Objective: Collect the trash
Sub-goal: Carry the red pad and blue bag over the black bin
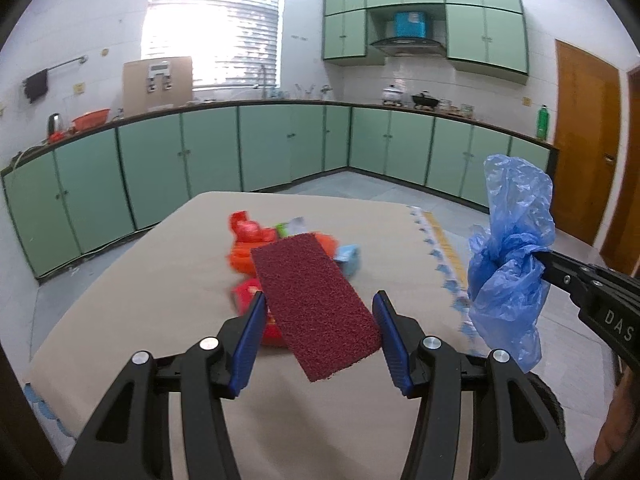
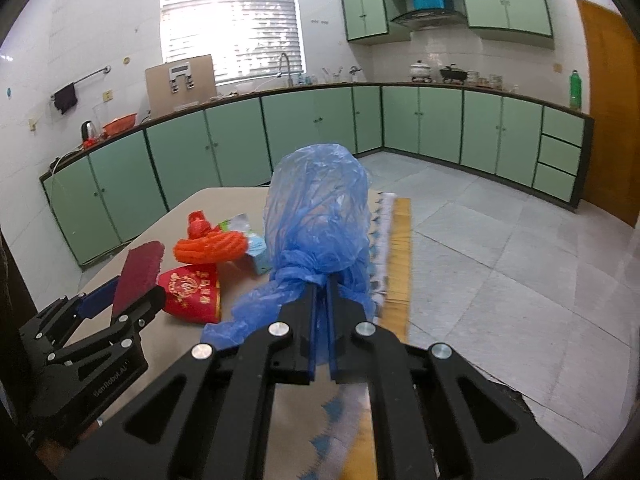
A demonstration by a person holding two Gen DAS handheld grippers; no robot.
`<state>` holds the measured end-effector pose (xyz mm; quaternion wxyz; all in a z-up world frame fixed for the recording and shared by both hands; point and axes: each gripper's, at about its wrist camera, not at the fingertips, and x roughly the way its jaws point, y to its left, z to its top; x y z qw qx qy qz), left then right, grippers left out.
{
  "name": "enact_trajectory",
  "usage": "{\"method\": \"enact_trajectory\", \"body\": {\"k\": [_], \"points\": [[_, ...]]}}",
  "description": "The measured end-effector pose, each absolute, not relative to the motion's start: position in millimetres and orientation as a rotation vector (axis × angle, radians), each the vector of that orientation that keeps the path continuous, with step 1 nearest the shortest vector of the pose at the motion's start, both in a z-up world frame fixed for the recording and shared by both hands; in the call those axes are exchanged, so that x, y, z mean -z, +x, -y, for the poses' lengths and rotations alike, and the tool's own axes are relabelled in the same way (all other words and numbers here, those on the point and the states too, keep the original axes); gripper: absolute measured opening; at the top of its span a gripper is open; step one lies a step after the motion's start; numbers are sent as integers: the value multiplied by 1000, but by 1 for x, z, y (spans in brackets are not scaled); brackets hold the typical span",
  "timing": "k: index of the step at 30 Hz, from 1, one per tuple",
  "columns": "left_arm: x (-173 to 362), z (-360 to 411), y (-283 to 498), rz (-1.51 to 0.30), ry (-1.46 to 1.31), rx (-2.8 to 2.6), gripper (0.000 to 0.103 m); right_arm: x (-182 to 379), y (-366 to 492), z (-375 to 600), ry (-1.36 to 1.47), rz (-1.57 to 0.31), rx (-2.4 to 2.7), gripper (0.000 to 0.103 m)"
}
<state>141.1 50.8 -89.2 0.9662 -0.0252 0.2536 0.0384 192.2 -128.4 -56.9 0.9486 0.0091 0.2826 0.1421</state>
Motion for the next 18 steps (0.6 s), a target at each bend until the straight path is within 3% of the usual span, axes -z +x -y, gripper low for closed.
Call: {"method": "enact_trajectory", "body": {"k": [18], "points": [[70, 51, 123, -491, -15, 180, 54, 53, 129, 237, 58, -551, -70, 3]]}}
